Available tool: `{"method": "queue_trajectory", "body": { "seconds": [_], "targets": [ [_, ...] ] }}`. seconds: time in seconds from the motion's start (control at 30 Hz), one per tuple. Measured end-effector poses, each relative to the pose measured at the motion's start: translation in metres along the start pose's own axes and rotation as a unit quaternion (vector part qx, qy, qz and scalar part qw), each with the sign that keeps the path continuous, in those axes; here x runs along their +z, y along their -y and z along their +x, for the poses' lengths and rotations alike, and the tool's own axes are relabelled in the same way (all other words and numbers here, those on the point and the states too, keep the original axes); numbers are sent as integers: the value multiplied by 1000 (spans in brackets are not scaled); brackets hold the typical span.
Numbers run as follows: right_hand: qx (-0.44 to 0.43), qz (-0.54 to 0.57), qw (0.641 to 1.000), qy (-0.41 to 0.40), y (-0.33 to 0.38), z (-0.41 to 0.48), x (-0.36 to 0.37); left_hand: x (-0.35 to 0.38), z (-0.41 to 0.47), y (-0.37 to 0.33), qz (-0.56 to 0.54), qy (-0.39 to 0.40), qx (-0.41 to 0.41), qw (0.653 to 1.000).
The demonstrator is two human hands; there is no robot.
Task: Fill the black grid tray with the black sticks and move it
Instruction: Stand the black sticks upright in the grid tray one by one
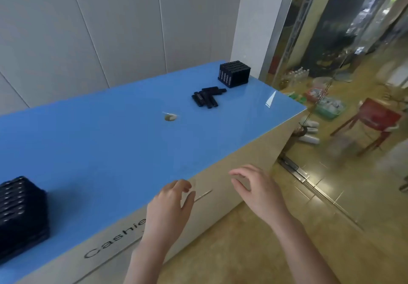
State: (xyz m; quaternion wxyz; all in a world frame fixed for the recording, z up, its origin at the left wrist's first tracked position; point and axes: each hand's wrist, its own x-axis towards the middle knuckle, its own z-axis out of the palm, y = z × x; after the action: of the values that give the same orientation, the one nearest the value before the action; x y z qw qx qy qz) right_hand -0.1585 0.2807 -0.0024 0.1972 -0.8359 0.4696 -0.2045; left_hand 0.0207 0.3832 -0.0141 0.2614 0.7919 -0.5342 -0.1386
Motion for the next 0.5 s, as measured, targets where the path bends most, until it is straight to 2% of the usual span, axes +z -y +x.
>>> {"method": "queue_trajectory", "body": {
  "seconds": [0.27,0.5],
  "targets": [
    [-18,13,999,32,-50,47,-17,34,40,-34,20,-6,-30,999],
    [-34,-10,998,47,-76,125,-13,58,130,-46,0,-24,-61,998]
  ]
}}
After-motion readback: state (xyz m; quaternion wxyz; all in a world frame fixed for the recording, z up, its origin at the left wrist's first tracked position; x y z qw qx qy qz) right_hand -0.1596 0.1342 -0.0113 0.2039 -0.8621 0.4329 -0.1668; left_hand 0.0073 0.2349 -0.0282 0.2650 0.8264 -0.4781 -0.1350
